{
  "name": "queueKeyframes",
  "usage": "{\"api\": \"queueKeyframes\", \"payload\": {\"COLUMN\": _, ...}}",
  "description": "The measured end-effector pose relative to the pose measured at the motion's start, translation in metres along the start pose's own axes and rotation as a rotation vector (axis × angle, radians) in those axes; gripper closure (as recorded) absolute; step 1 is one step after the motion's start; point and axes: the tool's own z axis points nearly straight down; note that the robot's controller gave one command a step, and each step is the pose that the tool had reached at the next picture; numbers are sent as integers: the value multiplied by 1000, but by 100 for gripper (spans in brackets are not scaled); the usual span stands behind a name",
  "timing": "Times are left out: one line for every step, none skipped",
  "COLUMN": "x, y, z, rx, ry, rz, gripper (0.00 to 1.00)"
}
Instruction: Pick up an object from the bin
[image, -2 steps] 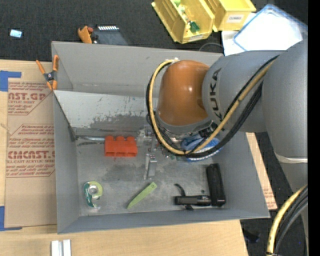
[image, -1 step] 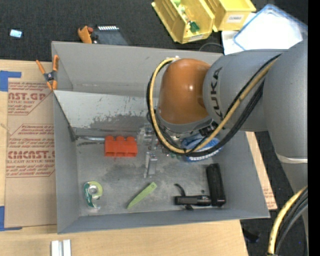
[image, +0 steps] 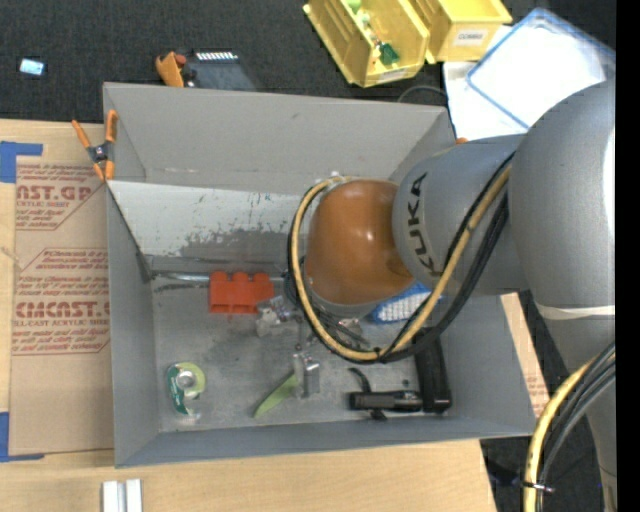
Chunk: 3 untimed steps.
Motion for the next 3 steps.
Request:
{"api": "queueKeyframes", "payload": {"x": 25, "y": 13, "z": -15, "rx": -1, "ry": 4, "rz": -148, "gripper": 0}}
{"api": "queueKeyframes", "payload": {"x": 30, "y": 25, "z": -4, "rx": -5, "ry": 9, "rz": -473, "gripper": 0}}
{"api": "queueKeyframes", "payload": {"x": 42, "y": 3, "z": 25, "rx": 0, "ry": -11, "rz": -330, "gripper": 0}}
